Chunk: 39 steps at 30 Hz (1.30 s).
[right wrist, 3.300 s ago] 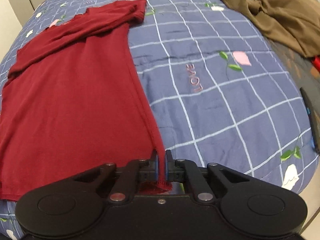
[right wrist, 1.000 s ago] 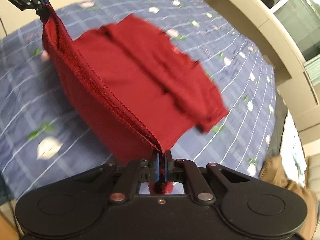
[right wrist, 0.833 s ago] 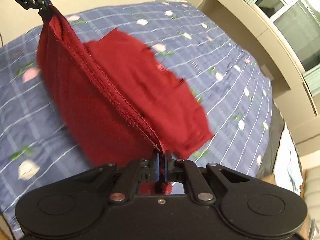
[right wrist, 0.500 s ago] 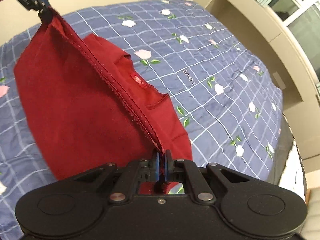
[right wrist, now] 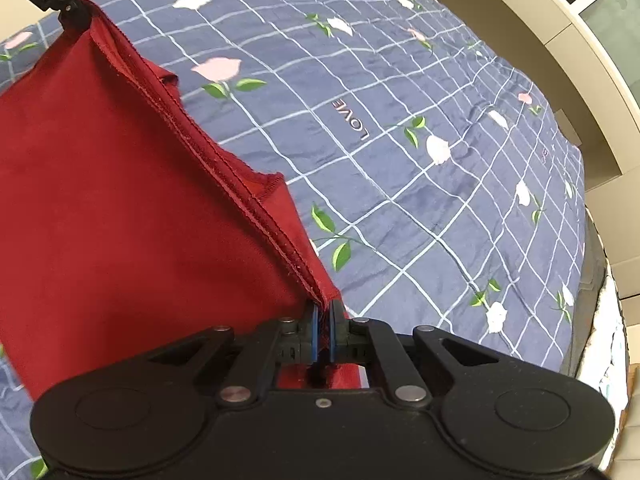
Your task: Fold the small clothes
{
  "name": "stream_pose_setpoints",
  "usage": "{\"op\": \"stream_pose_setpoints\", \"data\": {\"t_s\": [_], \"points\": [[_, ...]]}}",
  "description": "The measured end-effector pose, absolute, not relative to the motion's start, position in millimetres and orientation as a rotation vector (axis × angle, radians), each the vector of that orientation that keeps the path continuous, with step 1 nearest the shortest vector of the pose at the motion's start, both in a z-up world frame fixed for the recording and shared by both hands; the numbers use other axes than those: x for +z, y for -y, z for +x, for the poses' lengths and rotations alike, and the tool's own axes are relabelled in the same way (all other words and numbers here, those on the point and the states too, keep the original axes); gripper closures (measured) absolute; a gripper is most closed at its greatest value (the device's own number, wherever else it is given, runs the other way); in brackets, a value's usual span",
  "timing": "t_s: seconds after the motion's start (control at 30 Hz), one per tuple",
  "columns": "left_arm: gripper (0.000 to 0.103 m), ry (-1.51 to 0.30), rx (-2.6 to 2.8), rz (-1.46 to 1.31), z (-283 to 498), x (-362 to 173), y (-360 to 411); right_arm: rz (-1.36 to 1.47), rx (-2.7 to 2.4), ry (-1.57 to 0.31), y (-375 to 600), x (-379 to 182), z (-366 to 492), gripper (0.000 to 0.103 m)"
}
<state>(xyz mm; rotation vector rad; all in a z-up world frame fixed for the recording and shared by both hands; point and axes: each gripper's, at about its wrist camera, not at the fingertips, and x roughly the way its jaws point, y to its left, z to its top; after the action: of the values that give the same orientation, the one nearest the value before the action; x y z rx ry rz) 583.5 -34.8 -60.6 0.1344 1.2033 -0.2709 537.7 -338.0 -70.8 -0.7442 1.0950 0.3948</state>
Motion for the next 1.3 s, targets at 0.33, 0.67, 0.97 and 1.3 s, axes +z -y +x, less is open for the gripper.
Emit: {"op": "stream_pose_setpoints", "data": {"t_s": [0.33,0.67,0.97,1.3], "points": [[0.019,-1.231,-0.163,0.004,593,-79,22,-0.716,0.320,-1.094,350,-98,551,0.073],[0.003,-1.138,-0.100,-0.179,518,-64,-19,-0.274,0.111,-0.951,427,-62,487,0.015],[0.001,-1.315,-0.086,-0.233,428,-108,-21,0.037,0.190,-1.001,422,-68,355,0.028],[0.059,-1.378,-0.156,-0.432,405,-129,-23,0.068,0.204,-1.067,415,-101,336,0.077]]}}
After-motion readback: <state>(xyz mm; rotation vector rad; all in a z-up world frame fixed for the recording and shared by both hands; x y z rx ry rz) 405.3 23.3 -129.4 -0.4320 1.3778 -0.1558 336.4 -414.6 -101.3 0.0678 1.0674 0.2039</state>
